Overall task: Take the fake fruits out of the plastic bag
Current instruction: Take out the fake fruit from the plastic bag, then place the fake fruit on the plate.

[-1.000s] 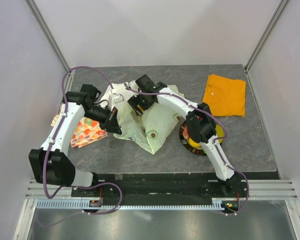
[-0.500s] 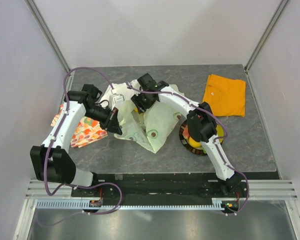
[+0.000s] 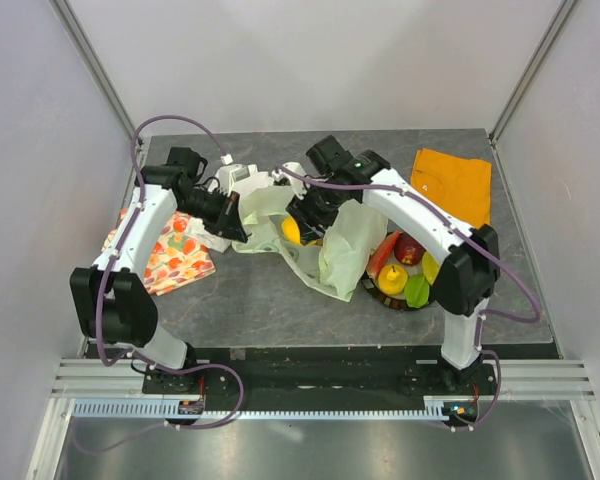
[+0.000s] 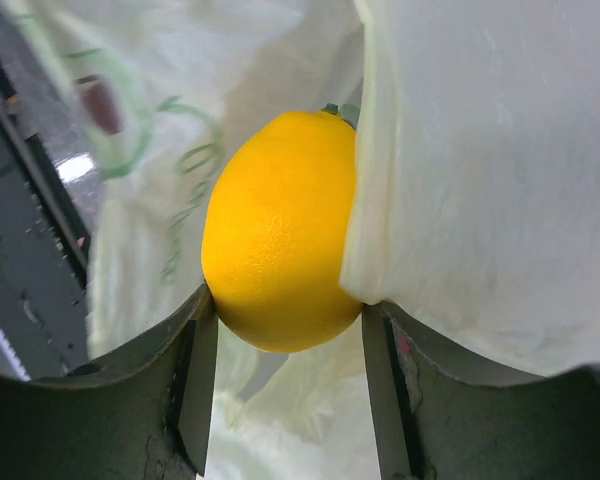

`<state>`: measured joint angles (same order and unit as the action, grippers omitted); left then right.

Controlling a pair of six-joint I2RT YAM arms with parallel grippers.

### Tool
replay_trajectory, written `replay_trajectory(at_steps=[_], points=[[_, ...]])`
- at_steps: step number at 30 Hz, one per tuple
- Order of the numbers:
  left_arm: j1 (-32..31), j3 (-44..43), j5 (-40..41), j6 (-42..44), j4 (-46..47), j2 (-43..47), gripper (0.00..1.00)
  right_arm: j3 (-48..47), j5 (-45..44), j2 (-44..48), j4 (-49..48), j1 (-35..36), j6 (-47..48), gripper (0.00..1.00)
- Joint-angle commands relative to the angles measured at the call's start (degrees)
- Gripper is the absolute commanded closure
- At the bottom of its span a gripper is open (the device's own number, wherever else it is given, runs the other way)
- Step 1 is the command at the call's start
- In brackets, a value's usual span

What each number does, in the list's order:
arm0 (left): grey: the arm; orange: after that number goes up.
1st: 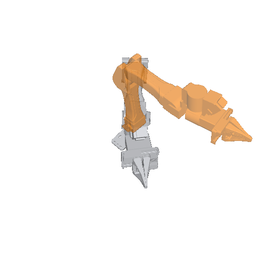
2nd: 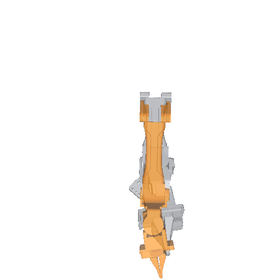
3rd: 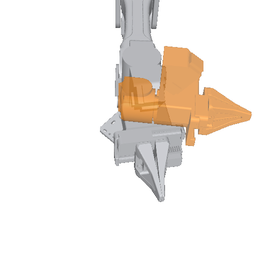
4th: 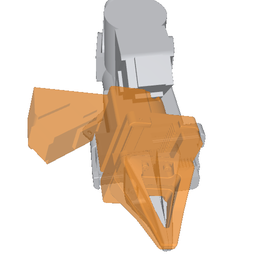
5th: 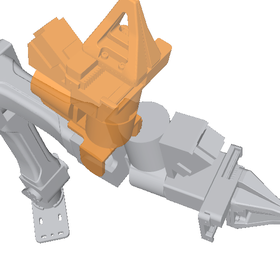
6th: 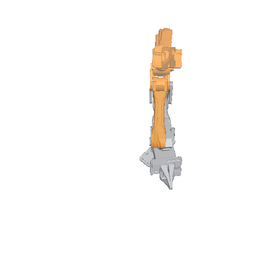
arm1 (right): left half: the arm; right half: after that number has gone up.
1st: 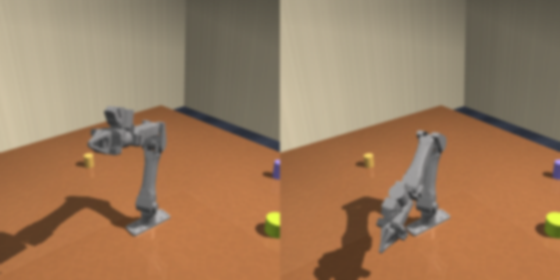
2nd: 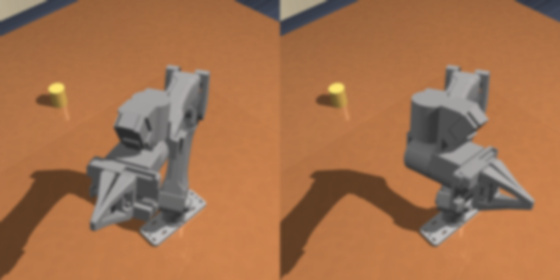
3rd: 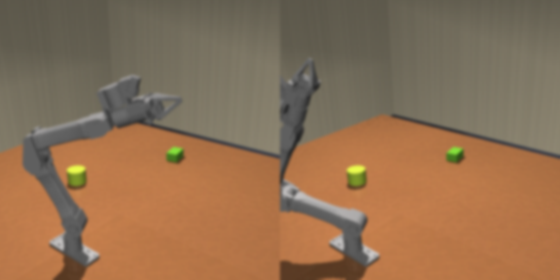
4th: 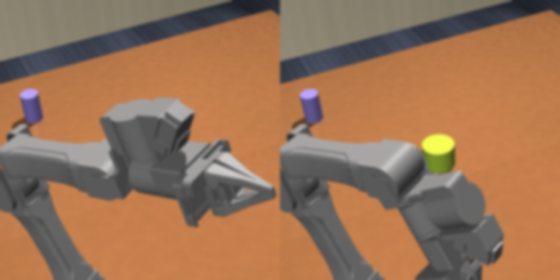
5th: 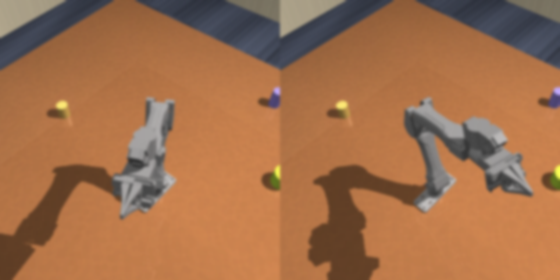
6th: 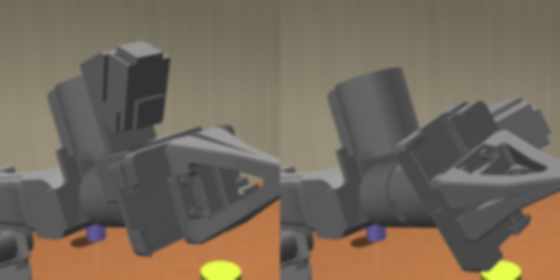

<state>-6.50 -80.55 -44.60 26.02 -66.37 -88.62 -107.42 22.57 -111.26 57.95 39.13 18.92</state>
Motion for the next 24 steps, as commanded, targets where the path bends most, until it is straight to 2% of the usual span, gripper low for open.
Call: replay_trajectory(at_steps=[1, 4, 6, 9, 10, 13, 16, 24], points=[[-0.18, -2.68, -0.58, -3.61, 3.44, -1.64, 0.98, 0.19, 6.35, 8.85, 1.46, -0.90, 3.05, 0.62], [-0.18, -3.47, -0.40, -3.96, 3.61, -2.17, 0.98, 1.85, 4.77, 15.01, 1.90, -4.14, 2.44, 0.62], [-0.18, -4.00, 0.21, -4.22, 3.70, -2.43, 0.98, 5.01, 3.63, 19.40, 2.60, -9.41, 3.05, 0.61], [-0.18, -4.26, 1.18, -4.57, 3.79, -2.35, 0.98, 11.95, -0.41, 24.24, 6.64, -16.70, 7.00, 0.62], [-0.18, -4.17, 1.27, -4.58, 3.79, -2.26, 0.98, 16.49, -0.94, 25.47, 7.78, -21.25, 9.36, 0.62], [-0.18, -3.30, 1.27, -4.58, 3.79, -1.73, 0.98, 25.98, -2.61, 30.83, 8.05, -28.12, 14.11, 0.62], [-0.18, -2.15, 1.44, -4.49, 3.79, -1.47, 0.98, 33.29, -3.58, 35.75, 8.05, -32.00, 18.07, 0.62], [-0.18, -2.33, 1.53, -4.84, 3.88, -0.94, 0.99, 44.65, -6.39, 39.81, 5.68, -33.16, 23.62, 0.61]])
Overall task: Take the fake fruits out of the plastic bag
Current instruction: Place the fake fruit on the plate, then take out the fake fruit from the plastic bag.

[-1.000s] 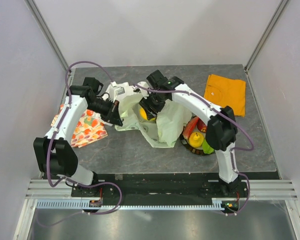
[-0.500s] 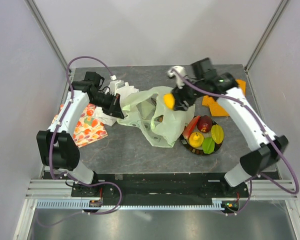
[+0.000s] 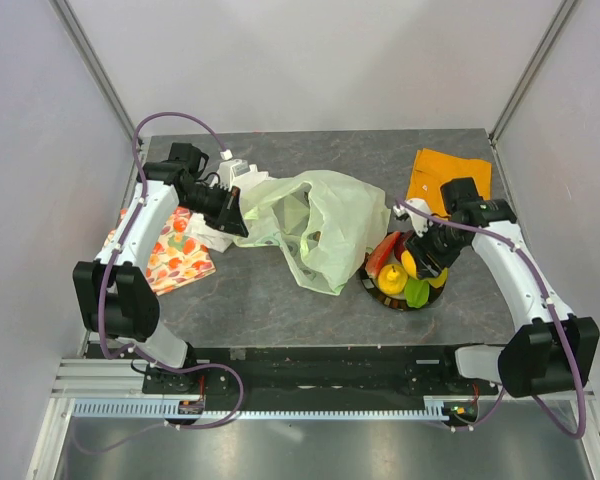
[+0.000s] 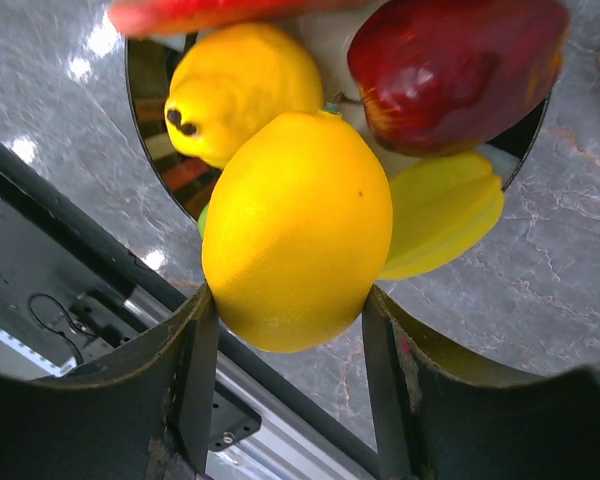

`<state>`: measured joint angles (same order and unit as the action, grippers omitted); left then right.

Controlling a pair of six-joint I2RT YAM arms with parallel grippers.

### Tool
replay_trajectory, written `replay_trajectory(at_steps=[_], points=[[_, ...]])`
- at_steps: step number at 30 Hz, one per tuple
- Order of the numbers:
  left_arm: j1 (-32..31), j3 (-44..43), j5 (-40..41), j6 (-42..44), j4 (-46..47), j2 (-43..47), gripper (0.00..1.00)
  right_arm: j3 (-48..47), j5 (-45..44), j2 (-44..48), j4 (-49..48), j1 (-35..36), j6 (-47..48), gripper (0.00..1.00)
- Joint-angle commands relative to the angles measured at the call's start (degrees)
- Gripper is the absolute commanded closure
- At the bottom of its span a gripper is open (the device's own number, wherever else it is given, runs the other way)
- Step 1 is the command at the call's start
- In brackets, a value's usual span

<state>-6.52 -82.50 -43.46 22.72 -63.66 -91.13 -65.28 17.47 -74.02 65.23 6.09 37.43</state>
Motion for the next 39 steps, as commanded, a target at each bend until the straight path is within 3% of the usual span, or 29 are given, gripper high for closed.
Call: replay_trajectory(at_steps=[1, 12, 15, 16, 20, 26, 32, 35, 39], points=[[-0.16, -0.38, 0.48, -1.63, 0.99, 1.48, 0.98, 3.04, -1.30, 2.65, -1.95, -0.11, 5.37, 0.60], [-0.16, 0.58, 0.48, -1.89, 1.08, 1.48, 0.98, 6.83, -0.51, 0.72, -6.52, -0.20, 6.69, 0.47], [-0.16, 0.67, 0.31, -1.89, 1.08, 1.57, 0.98, 5.96, -1.39, 0.63, -6.52, -0.20, 6.17, 0.28], [-0.16, 0.76, 0.31, -1.63, 0.91, 1.75, 0.98, 5.51, -1.83, 0.89, -6.52, -0.20, 5.38, 0.02], [-0.16, 1.11, -0.83, -0.92, 0.55, 2.27, 0.98, -0.89, 0.61, 2.21, -2.85, -0.11, 5.46, 0.02], [-0.16, 1.82, -6.28, -0.40, 0.55, 2.80, 0.98, -25.19, 9.58, -3.93, -1.33, 1.90, -2.43, 0.02], [-0.33, 1.03, -6.28, -0.66, 0.47, 2.28, 0.99, -43.15, 9.77, -17.27, -6.06, 21.73, -7.98, 0.07], [-0.33, 1.11, -6.02, -1.01, 0.46, 2.19, 0.99, -44.76, 7.40, -23.16, -13.09, 28.16, -11.23, 0.13], [-0.33, 1.90, -3.22, -2.50, 1.25, 3.50, 0.98, -45.64, 8.89, -31.96, -19.52, 30.74, -20.79, 0.30]])
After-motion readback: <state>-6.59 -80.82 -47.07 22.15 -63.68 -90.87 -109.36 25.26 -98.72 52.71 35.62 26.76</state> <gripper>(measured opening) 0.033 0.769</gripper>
